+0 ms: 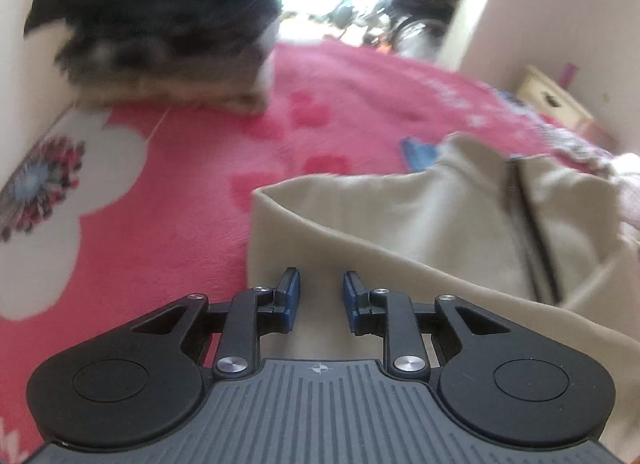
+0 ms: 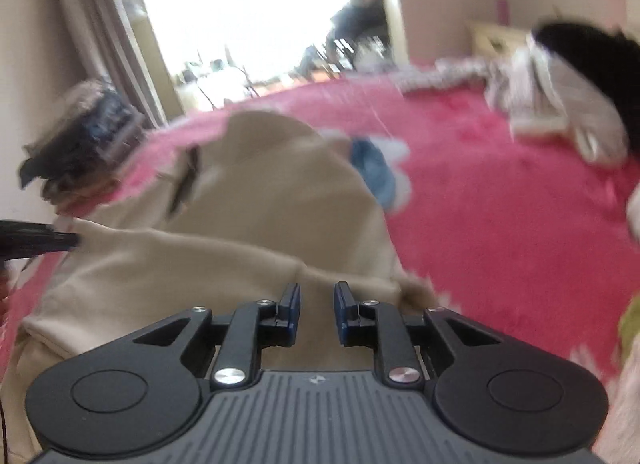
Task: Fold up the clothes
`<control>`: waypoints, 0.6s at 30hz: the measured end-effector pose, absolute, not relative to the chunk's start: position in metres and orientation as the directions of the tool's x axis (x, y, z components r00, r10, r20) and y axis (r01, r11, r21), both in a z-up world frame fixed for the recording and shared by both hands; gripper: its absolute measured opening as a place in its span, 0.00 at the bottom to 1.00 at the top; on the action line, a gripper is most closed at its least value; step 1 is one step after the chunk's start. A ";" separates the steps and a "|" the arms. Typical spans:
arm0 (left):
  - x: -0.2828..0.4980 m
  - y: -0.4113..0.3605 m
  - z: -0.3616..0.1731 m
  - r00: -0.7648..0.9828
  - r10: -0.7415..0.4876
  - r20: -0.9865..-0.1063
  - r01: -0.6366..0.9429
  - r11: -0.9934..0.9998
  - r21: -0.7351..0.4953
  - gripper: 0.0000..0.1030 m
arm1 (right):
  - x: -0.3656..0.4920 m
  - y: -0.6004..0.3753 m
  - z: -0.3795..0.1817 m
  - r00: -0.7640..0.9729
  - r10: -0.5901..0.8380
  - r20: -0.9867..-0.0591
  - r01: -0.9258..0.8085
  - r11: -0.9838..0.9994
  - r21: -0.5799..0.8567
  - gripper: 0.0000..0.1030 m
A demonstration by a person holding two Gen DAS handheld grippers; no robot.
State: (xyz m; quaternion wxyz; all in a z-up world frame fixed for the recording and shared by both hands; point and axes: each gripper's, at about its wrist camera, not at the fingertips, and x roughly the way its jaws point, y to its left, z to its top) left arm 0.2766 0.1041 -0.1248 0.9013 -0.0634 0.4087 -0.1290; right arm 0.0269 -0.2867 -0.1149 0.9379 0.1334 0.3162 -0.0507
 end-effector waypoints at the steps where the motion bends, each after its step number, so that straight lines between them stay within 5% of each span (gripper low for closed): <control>1: 0.281 0.107 -0.129 0.628 -0.291 -0.722 0.174 0.957 -0.234 0.24 | 0.031 -0.287 -0.119 0.781 -0.008 -0.624 0.180 0.960 0.213 0.19; 5: 0.278 0.106 -0.113 0.632 -0.320 -0.705 0.202 0.947 -0.249 0.28 | 0.050 -0.291 -0.129 0.725 -0.025 -0.688 0.220 0.955 0.197 0.17; 11: 0.288 0.074 -0.074 0.645 -0.438 -0.625 0.361 0.897 -0.256 0.38 | 0.088 -0.281 -0.060 0.829 0.083 -0.552 0.042 0.977 0.209 0.21; 16: 0.337 0.037 -0.077 0.618 -0.465 -0.633 0.372 0.883 -0.285 0.53 | 0.187 -0.276 -0.038 0.819 0.214 -0.533 -0.083 0.962 0.259 0.48; 18: 0.362 0.030 -0.086 0.591 -0.468 -0.657 0.348 0.883 -0.315 0.53 | 0.230 -0.283 -0.041 0.790 0.245 -0.562 -0.077 0.949 0.306 0.50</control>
